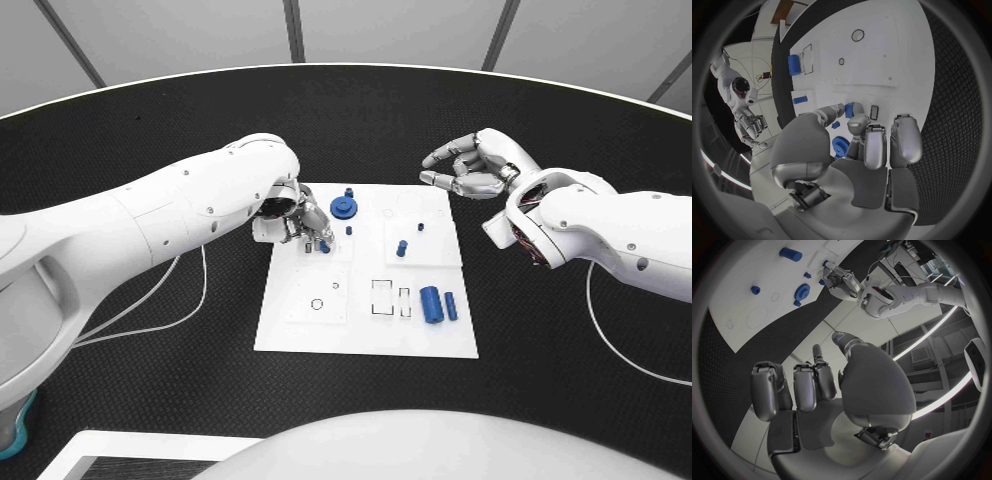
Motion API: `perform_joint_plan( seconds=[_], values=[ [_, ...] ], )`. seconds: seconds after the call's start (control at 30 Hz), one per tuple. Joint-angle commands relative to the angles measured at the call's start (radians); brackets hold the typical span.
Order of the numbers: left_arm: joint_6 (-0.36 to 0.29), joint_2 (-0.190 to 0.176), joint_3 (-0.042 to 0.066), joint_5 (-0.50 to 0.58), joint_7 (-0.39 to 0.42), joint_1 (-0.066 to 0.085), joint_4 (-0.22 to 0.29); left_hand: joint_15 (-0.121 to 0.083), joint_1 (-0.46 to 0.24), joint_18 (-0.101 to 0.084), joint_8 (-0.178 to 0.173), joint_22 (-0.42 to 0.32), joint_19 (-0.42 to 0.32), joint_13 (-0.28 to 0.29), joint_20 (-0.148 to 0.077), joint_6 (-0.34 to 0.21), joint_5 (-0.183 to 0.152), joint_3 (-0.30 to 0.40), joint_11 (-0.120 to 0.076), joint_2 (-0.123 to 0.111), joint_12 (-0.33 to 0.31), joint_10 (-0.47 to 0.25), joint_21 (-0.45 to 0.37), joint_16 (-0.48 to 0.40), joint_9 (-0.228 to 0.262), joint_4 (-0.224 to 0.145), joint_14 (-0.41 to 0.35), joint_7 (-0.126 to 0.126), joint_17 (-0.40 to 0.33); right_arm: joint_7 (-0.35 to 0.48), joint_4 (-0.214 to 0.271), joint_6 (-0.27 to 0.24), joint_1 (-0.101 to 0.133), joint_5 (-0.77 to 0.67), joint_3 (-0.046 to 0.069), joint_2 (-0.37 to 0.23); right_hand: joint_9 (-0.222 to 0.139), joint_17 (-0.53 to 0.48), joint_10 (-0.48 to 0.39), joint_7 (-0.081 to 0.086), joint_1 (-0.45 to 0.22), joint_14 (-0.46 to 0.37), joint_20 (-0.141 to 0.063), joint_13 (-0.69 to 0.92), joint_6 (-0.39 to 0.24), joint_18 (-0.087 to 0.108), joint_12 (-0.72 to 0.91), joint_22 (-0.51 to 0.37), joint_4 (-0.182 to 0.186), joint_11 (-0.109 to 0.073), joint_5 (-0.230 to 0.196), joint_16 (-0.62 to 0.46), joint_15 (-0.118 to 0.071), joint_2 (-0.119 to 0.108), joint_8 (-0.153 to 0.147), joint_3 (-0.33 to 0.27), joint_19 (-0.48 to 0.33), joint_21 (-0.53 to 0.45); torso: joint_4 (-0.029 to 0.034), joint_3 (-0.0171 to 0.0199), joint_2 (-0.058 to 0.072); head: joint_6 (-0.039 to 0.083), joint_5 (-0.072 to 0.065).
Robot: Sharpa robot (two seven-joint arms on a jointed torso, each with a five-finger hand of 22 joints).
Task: Assemble the parts on the task board
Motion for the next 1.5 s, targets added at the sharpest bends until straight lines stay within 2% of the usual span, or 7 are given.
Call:
perform_joint_plan(
  seconds=[0.03, 0.5, 0.73, 0.97, 1.2, 1.37, 1.5],
  values=[
    [0.001, 0.001, 0.000, 0.002, -0.026, -0.001, -0.002, -0.006, -0.009, -0.004, -0.003, 0.001, 0.000, -0.001, -0.008, 0.003, -0.006, -0.005, 0.001, 0.002, -0.002, -0.008, -0.003, 0.005, -0.001, 0.000, 0.078, 0.000, 0.149, -0.001, 0.001, 0.001, 0.000, 0.000, 0.000, 0.000, 0.001, 0.102, -0.008, 0.000, -0.010, 0.062, -0.009, 0.119, -0.008, 0.015, -0.005, 0.084, 0.006, 0.000, 0.004, -0.006, -0.005, -0.002, 0.002, -0.002, 0.018, -0.005, -0.0001, 0.0000, 0.001, 0.000, 0.000],
    [0.001, 0.000, 0.000, 0.005, -0.031, -0.002, -0.003, -0.004, -0.025, -0.005, -0.001, 0.001, 0.001, -0.004, -0.007, 0.006, -0.008, -0.062, 0.003, -0.012, -0.002, -0.011, -0.004, 0.005, -0.012, 0.038, 0.078, 0.002, 0.150, -0.002, 0.002, 0.000, 0.000, 0.000, 0.000, -0.003, 0.000, 0.094, -0.014, 0.000, -0.012, 0.060, -0.009, 0.112, -0.010, 0.017, -0.014, 0.074, 0.008, 0.001, 0.004, -0.012, -0.005, -0.003, 0.002, -0.003, 0.013, -0.011, 0.0005, 0.0007, -0.001, 0.000, -0.001],
    [-0.003, -0.004, 0.000, 0.005, -0.033, -0.002, -0.001, -0.003, -0.038, -0.005, 0.001, 0.002, 0.001, -0.006, -0.006, 0.008, -0.009, -0.123, 0.005, -0.026, -0.002, -0.013, -0.005, 0.006, -0.020, 0.077, 0.078, 0.004, 0.150, -0.003, 0.002, -0.002, 0.000, 0.000, 0.000, -0.003, 0.000, 0.086, -0.019, 0.000, -0.014, 0.057, -0.009, 0.107, -0.012, 0.019, -0.020, 0.065, 0.010, 0.001, 0.004, -0.018, -0.005, -0.004, 0.002, -0.005, 0.008, -0.017, 0.0011, 0.0001, -0.002, 0.000, -0.001],
    [-0.009, -0.006, 0.000, 0.005, -0.033, -0.002, 0.000, -0.003, -0.038, -0.004, 0.001, 0.001, 0.001, -0.008, -0.005, 0.008, -0.009, -0.137, 0.005, -0.028, -0.003, -0.014, -0.005, 0.005, -0.022, 0.086, 0.078, 0.005, 0.150, -0.003, 0.000, -0.002, 0.000, 0.000, 0.000, -0.001, 0.000, 0.084, -0.021, 0.000, -0.015, 0.057, -0.009, 0.105, -0.013, 0.019, -0.022, 0.061, 0.011, 0.001, 0.004, -0.020, -0.005, -0.004, 0.002, -0.005, 0.007, -0.019, -0.0009, 0.0003, -0.003, 0.000, 0.002],
    [-0.023, -0.009, 0.000, 0.005, -0.030, -0.002, 0.003, -0.002, -0.038, -0.004, 0.003, 0.001, 0.002, -0.007, -0.005, 0.008, -0.010, -0.155, 0.005, -0.028, -0.002, -0.013, -0.005, 0.006, -0.025, 0.099, 0.078, 0.005, 0.150, -0.003, -0.002, -0.001, 0.000, 0.000, 0.000, 0.001, 0.000, 0.083, -0.022, 0.000, -0.015, 0.056, -0.009, 0.104, -0.013, 0.020, -0.024, 0.059, 0.011, 0.001, 0.005, -0.021, -0.005, -0.004, 0.001, -0.006, 0.006, -0.020, -0.0003, 0.0004, -0.002, 0.000, 0.002],
    [-0.035, -0.026, 0.000, 0.011, -0.025, -0.002, 0.022, -0.002, -0.038, -0.004, 0.003, 0.001, 0.001, -0.008, -0.005, 0.008, -0.010, -0.161, 0.005, -0.028, -0.003, -0.014, -0.006, 0.006, -0.026, 0.103, 0.078, 0.005, 0.150, -0.002, -0.007, 0.000, 0.000, 0.000, 0.000, 0.003, 0.000, 0.083, -0.022, 0.000, -0.015, 0.056, -0.009, 0.104, -0.013, 0.020, -0.024, 0.059, 0.011, 0.001, 0.005, -0.021, -0.005, -0.004, 0.001, -0.006, 0.006, -0.020, 0.0007, -0.0001, -0.004, 0.000, 0.002],
    [-0.051, -0.061, 0.001, 0.035, -0.027, -0.002, 0.064, -0.002, -0.038, -0.004, 0.003, -0.002, 0.000, -0.010, -0.005, 0.008, -0.010, -0.164, 0.006, -0.029, -0.004, -0.015, -0.007, 0.006, -0.026, 0.105, 0.078, 0.005, 0.150, -0.001, -0.014, 0.000, 0.000, 0.000, 0.000, 0.005, 0.000, 0.083, -0.022, 0.000, -0.016, 0.056, -0.009, 0.104, -0.014, 0.020, -0.024, 0.059, 0.012, 0.001, 0.005, -0.021, -0.005, -0.004, 0.001, -0.006, 0.005, -0.020, 0.0023, -0.0019, -0.009, 0.000, 0.001]
  ],
)
